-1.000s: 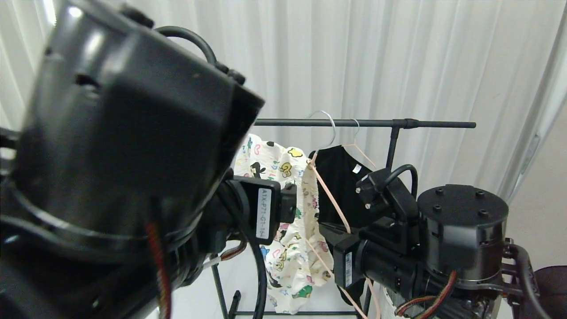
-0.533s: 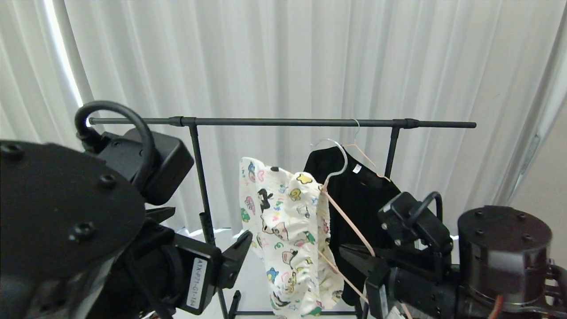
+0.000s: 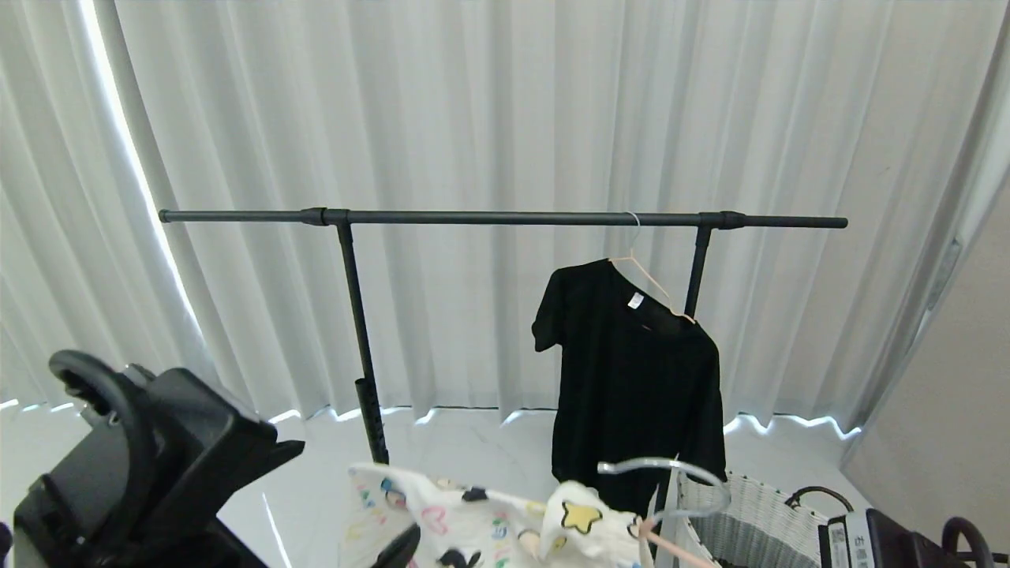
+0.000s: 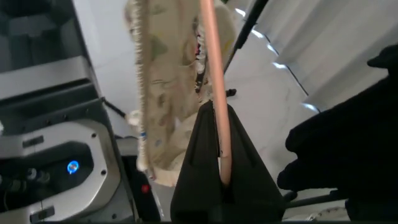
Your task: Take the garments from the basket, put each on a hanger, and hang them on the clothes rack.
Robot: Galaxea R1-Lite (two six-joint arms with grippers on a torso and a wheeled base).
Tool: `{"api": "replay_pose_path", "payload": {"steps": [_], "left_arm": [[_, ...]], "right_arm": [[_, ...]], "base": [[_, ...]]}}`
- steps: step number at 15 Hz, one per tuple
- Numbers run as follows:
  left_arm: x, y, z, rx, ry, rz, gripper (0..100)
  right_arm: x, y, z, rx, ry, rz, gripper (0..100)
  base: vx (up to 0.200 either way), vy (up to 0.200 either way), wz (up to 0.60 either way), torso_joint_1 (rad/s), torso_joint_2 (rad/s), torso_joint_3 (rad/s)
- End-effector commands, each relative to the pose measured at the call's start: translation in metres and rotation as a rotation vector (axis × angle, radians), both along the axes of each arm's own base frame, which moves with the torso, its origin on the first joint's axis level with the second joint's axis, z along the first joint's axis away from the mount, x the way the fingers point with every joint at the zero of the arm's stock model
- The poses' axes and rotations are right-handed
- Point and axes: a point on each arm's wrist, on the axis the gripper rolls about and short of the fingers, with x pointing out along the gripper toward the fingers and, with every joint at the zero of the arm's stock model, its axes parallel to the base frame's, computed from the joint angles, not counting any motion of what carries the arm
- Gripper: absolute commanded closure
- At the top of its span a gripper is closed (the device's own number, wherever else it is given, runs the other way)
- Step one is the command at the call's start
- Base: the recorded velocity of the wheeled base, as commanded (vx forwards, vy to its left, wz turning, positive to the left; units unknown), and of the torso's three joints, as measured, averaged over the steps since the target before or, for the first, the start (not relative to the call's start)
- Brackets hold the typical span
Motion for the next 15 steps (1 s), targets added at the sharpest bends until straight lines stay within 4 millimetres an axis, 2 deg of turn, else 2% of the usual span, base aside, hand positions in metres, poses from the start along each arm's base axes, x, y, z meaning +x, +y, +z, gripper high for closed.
{"api": "replay_pose_path", "payload": {"steps": [1, 3, 5, 7, 10, 11, 15], "left_arm": [[-0.02, 0.024, -0.005, 0.01, -0.021, -0.239, 0], [-0.024, 0.042, -0.018, 0.088, -0.042, -0.433, 0], [-0.024, 0.039, -0.019, 0.097, -0.032, -0.538, 0], [-0.016, 0.021, -0.02, 0.108, -0.028, -0.563, 0], [0.0, -0.022, -0.018, 0.051, -0.069, -0.586, 0], [0.001, -0.028, -0.021, 0.049, -0.062, -0.61, 0], [0.001, -0.031, -0.029, 0.058, -0.017, -0.663, 0]], "right_arm": [[-0.004, -0.005, -0.002, -0.005, -0.013, 0.031, 100], [-0.006, -0.006, -0.004, -0.014, -0.02, 0.058, 100], [-0.007, -0.004, -0.004, -0.016, -0.022, 0.072, 100], [-0.006, -0.001, -0.004, -0.021, -0.019, 0.076, 100], [-0.007, 0.001, -0.005, -0.027, -0.016, 0.082, 100], [-0.006, 0.002, -0.004, -0.024, -0.016, 0.08, 100], [-0.003, 0.006, 0.004, 0.006, -0.035, 0.075, 100]], "base": [[0.0, 0.0, 0.0, 0.0, 0.0, 0.0], [0.0, 0.0, 0.0, 0.0, 0.0, 0.0], [0.0, 0.0, 0.0, 0.0, 0.0, 0.0], [0.0, 0.0, 0.0, 0.0, 0.0, 0.0], [0.0, 0.0, 0.0, 0.0, 0.0, 0.0], [0.0, 0.0, 0.0, 0.0, 0.0, 0.0], [0.0, 0.0, 0.0, 0.0, 0.0, 0.0]]}}
